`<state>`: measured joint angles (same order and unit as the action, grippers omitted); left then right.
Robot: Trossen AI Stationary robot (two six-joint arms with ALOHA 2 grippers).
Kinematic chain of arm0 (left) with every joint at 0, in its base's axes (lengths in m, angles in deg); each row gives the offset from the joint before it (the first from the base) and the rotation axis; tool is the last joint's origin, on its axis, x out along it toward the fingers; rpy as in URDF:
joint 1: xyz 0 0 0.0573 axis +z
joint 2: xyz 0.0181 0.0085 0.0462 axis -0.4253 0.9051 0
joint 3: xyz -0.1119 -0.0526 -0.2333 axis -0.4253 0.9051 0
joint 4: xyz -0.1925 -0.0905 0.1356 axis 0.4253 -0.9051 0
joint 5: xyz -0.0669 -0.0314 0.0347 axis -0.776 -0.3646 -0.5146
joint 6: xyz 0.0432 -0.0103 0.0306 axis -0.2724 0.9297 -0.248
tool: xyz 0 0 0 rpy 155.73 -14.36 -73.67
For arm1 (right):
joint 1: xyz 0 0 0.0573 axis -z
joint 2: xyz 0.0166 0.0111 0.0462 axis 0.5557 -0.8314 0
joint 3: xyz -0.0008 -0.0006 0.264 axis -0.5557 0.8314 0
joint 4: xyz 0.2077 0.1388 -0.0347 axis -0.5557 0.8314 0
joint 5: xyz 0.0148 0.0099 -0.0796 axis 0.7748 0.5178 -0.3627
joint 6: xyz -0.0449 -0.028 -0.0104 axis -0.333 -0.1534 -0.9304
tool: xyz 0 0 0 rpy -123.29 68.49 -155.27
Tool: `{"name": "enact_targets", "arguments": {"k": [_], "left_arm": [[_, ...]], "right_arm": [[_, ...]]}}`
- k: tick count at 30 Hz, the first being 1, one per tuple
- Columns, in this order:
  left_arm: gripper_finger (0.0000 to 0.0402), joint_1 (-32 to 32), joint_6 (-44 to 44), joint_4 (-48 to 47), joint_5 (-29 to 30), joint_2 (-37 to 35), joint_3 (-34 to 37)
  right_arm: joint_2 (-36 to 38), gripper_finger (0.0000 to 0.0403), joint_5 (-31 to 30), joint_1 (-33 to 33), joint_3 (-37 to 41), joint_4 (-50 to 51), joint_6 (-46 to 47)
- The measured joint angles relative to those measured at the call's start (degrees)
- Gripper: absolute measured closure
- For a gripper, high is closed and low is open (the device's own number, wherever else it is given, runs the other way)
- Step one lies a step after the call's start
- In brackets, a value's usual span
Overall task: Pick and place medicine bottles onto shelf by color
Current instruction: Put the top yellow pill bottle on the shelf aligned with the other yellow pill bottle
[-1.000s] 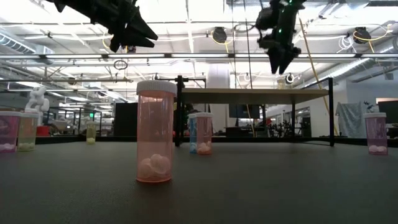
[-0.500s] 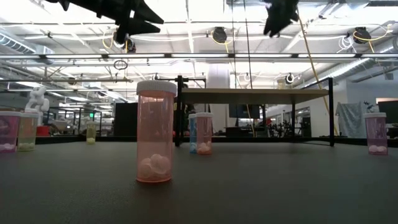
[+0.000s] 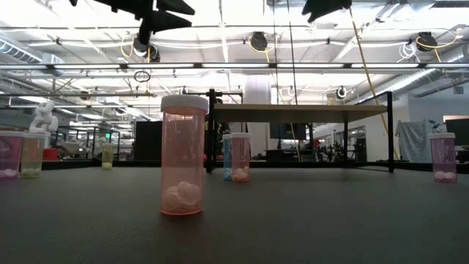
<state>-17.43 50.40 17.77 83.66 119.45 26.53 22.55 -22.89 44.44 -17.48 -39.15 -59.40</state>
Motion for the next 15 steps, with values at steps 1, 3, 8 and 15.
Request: {"name": "enact_targets", "arguments": {"k": [1, 3, 8, 15], "left_arm": [[0.0256, -0.43, 0.02, 0.08, 0.25, 0.00, 0.00], [0.0256, -1.40, 0.02, 0.96, 0.34, 0.02, 0.00], [0.0256, -5.12, -0.62, 4.32, 0.12, 0.02, 0.00], [0.0256, -8.08, -2.69, 5.08, 3.14, 0.02, 0.00]], "right_arm": [[0.93, 0.0183, 0.00, -2.12, 2.11, -2.41, 0.98], [2.54, 0.0183, 0.29, -6.41, 6.14, -6.16, 4.13], [5.03, 0.0183, 3.41, -15.12, 15.34, -3.18, 18.11], [6.66, 0.0183, 3.15, -26.30, 26.32, -1.99, 32.61]]}}
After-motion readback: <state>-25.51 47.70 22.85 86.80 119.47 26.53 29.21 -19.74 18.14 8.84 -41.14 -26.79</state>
